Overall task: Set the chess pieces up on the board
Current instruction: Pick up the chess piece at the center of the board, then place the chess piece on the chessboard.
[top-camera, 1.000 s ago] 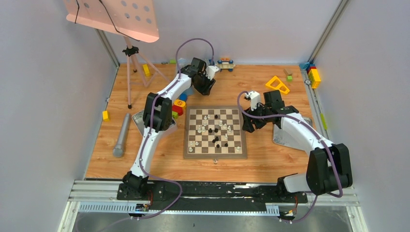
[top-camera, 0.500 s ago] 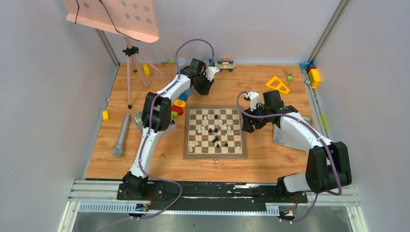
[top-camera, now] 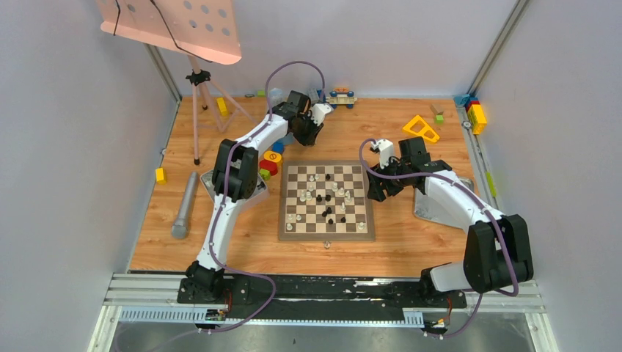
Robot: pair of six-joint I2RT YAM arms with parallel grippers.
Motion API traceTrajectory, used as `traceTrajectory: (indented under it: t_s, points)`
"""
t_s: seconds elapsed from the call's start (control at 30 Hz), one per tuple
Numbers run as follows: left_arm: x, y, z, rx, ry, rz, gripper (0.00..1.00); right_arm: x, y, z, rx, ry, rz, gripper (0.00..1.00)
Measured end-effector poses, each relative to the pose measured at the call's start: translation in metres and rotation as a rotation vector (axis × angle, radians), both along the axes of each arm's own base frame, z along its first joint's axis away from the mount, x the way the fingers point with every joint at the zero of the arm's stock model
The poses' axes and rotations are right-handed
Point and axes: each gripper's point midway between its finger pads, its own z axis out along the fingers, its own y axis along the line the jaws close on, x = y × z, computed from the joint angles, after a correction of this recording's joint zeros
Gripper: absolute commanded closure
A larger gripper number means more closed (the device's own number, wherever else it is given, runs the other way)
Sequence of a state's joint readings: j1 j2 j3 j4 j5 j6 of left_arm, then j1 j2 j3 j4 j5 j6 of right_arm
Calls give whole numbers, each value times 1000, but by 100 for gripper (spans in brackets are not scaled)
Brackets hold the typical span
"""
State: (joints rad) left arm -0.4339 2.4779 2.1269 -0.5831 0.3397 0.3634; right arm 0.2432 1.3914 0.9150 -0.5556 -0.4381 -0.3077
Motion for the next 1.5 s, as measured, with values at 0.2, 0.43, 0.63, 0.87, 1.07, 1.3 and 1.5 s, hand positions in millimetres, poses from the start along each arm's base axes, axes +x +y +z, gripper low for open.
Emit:
traceTrajectory:
  t_s: [0.2, 0.43, 0.63, 0.87, 1.07, 1.3, 1.5]
  points:
    - [0, 0, 0, 3, -3, -4, 81, 0, 0, 0, 0, 1, 0, 39]
    - [-3, 3, 0, 7, -4, -14, 94, -1, 1, 0, 6, 4, 4, 39]
    - [-14, 9, 1, 25, 4, -27, 100, 3, 4, 8, 18, -5, 3, 39]
    - [-46, 24, 13, 51, 37, -57, 100, 27, 19, 41, 98, -51, 2, 36]
    - [-83, 29, 88, -18, -43, -115, 100, 47, 38, 72, 249, -69, -4, 37]
    - [-157, 11, 182, -118, -210, -249, 100, 52, 70, 90, 471, 50, 54, 36]
    - [-220, -20, 191, -117, -237, -378, 100, 38, 92, 104, 624, 163, 143, 36]
